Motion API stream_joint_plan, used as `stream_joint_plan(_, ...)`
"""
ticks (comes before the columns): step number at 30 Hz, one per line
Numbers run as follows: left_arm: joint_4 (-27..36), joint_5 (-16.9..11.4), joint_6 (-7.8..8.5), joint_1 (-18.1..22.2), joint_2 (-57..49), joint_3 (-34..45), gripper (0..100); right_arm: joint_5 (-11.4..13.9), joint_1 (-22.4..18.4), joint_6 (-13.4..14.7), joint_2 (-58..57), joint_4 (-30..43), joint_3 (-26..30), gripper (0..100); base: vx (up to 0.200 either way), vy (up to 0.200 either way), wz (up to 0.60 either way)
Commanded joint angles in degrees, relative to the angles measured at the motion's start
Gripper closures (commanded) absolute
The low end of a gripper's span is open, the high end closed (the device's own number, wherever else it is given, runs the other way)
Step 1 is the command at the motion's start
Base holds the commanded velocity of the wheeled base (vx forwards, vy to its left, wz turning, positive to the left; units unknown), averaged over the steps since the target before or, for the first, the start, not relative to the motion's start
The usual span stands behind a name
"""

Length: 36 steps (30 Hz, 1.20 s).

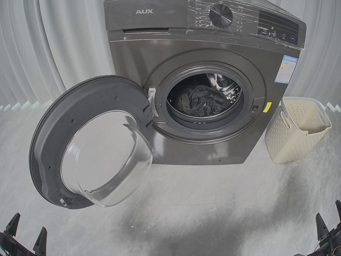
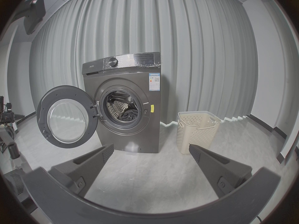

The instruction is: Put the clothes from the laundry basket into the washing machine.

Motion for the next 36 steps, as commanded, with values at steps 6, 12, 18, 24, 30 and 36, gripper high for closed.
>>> stream_joint_plan(6,0.02,-0.01,-0.01,0.00,-0.64,0.92,0,0.01,0.06,-0.01,-0.88,0.00,1.01,0,-0.200,0.000,0.00)
stream_joint_plan(12,0.02,-0.01,0.16,0.00,-0.55,0.92,0,0.01,0.06,-0.01,-0.88,0.00,1.01,0,-0.033,0.000,0.00)
stream_joint_plan(18,-0.07,-0.01,0.43,0.00,-0.55,0.92,0,0.01,0.06,-0.01,-0.88,0.00,1.01,0,0.000,0.167,0.00)
stream_joint_plan(24,0.02,-0.01,0.43,0.00,-0.55,0.92,0,0.01,0.06,-0.01,-0.88,0.00,1.01,0,0.000,0.200,0.00)
stream_joint_plan(30,-0.07,-0.10,1.13,0.00,-0.64,0.92,0,0.01,0.06,-0.01,-0.88,0.00,1.01,0,0.000,0.200,0.00)
stream_joint_plan(36,-0.15,-0.19,1.48,0.09,-0.64,0.92,0,0.01,0.06,-0.10,-0.88,0.00,1.01,0,0.000,0.000,0.00)
